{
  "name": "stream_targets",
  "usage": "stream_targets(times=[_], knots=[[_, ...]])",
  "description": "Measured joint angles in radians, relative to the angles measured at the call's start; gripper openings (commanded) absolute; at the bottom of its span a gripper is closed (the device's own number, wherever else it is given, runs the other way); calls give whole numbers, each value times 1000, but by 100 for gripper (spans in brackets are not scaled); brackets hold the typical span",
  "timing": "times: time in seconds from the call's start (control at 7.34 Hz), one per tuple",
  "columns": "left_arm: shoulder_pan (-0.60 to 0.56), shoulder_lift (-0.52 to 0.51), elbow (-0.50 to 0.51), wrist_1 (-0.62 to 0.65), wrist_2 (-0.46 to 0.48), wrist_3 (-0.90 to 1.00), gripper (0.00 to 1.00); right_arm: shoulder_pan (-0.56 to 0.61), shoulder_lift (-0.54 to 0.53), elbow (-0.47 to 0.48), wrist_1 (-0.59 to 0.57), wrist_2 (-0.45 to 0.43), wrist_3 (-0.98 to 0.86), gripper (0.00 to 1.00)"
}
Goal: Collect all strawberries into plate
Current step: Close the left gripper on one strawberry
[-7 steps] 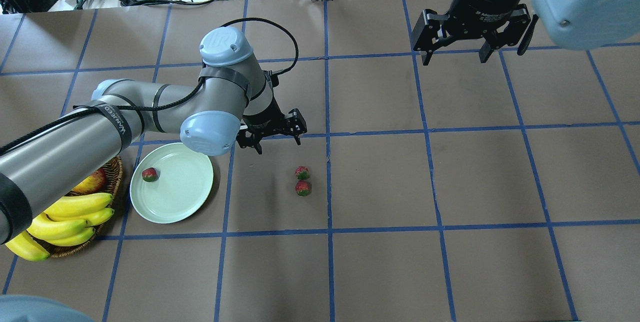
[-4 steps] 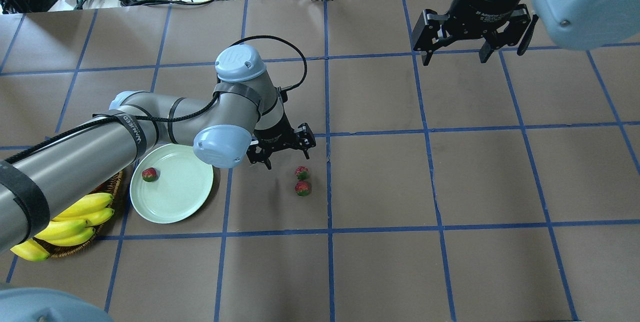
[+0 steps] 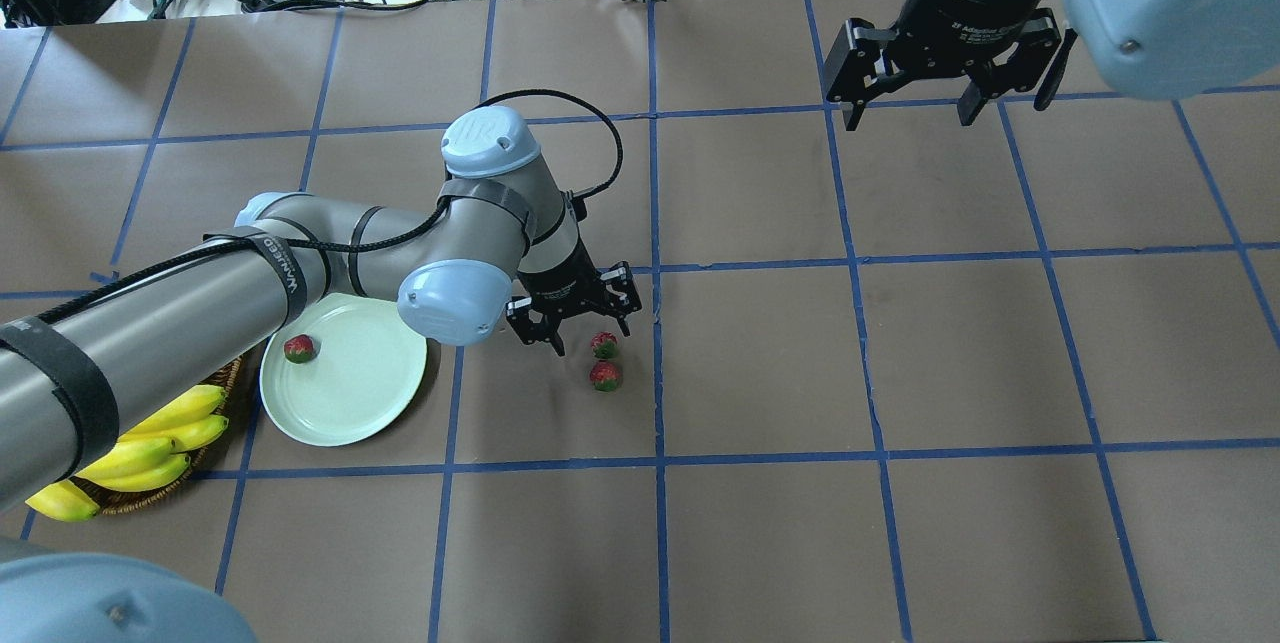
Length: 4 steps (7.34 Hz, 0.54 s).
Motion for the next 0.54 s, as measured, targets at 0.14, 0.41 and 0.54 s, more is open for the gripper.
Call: stream_targets(times=[0.14,0.41,0.54], knots=[[-5,-4,-1,1,-1,-2,0,0,0,0,0,0,0,100],[-8,-6,1,2,-4,-7,0,0,0,0,1,0,0,100],[-7,-4,5,2,-4,-8,0,0,0,0,1,0,0,100]])
